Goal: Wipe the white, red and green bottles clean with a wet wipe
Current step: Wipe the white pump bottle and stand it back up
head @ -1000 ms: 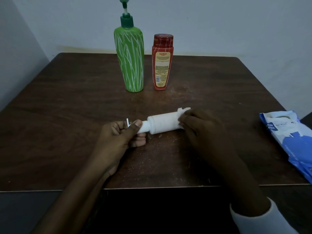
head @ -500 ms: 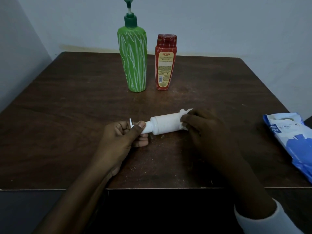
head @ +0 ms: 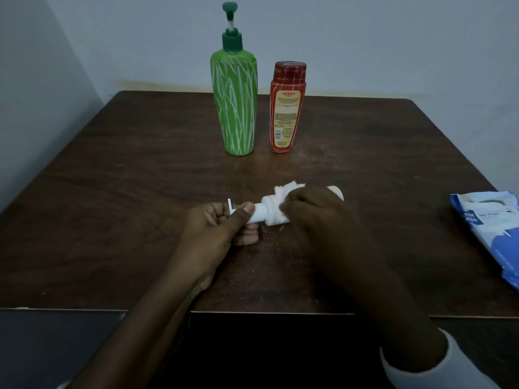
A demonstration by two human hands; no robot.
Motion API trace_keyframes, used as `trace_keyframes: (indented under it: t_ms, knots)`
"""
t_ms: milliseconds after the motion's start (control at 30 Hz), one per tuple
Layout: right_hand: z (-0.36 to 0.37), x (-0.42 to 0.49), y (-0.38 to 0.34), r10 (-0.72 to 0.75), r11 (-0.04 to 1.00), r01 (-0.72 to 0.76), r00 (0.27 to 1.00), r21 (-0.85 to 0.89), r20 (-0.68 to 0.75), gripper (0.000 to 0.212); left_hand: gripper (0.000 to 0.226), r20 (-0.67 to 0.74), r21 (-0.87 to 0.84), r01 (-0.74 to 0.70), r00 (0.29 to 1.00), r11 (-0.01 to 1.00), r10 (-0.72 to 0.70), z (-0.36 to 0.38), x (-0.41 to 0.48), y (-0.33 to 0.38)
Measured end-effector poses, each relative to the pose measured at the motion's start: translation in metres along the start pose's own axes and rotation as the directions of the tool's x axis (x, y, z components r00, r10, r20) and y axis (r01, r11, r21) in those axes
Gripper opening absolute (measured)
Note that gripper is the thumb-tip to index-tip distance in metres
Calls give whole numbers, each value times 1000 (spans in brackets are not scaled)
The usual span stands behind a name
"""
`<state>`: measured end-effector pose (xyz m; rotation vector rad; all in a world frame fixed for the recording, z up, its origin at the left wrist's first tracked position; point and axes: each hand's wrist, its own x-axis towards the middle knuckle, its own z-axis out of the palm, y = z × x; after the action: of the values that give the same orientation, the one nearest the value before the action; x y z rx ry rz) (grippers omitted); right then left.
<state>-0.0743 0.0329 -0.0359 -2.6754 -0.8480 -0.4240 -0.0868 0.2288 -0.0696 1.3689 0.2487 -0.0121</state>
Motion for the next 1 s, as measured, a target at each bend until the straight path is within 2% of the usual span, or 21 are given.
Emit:
trace_keyframes:
  t_ms: [33, 67, 133, 167, 200, 300, 333, 433, 467, 600, 733, 800, 867, 900, 1000]
  knots:
    - [-1, 1, 0, -32, 999, 32, 999, -3, 10, 23, 24, 1, -3, 0, 1000, 1000, 0, 0, 0, 1]
    - [-3, 2, 3, 4, 1000, -4, 1000, 4, 16, 21, 24, 1, -3, 1, 1000, 1000, -1, 0, 0, 1]
    - [-9, 3, 16, 171, 984, -170, 985, 44, -21, 17, 24, 0, 2, -3, 1000, 1000, 3, 0, 0, 1]
    - [-10, 3, 17, 209, 977, -207, 976, 44, -54, 16, 24, -3, 2, -6, 1000, 1000, 6, 0, 1, 1]
    - [-9, 3, 11, 203, 979, -201, 978, 31, -58, 16, 24, -7, -3, -6, 1000, 1000, 6, 1, 0, 1]
    - [4, 3, -12, -5, 1000, 5, 1000, -20, 11, 19, 24, -10, -21, 4, 1000, 1000, -5, 1, 0, 2]
    - [3, 4, -11, -18, 1000, 18, 1000, -16, 19, 19, 24, -8, -24, 8, 1000, 1000, -9, 1, 0, 2]
    - [-9, 7, 9, 195, 979, -193, 981, 59, -22, 13, 25, -16, -18, 8, 1000, 1000, -8, 2, 3, 2]
    - [-10, 8, 10, 218, 975, -216, 975, 52, -42, 12, 25, -22, -16, 9, 1000, 1000, -10, 3, 3, 2]
    - [4, 10, -7, 4, 1000, -4, 1000, -24, -5, 14, 25, -12, -21, 31, 999, 999, -32, 2, 3, 3]
    - [-7, 14, 5, 213, 976, -211, 977, 54, -32, 10, 25, -6, -5, 27, 1000, 1000, -27, 1, 3, 2]
    - [-5, 16, -10, 94, 995, -95, 995, -17, -30, 15, 25, -11, -5, 25, 1000, 1000, -25, 2, 4, 2]
    - [1, 18, -20, -29, 999, 31, 998, -40, 49, 16, 26, -8, -8, 23, 1000, 1000, -23, 2, 4, 1]
    - [-1, 21, -16, -9, 999, 12, 998, -47, 65, 16, 26, -7, -6, 19, 1000, 1000, -19, 2, 4, 1]
    - [-18, 19, 19, 293, 955, -295, 952, 13, 86, 21, 23, -6, 6, -1, 1000, 1000, 1, 2, 2, 0]
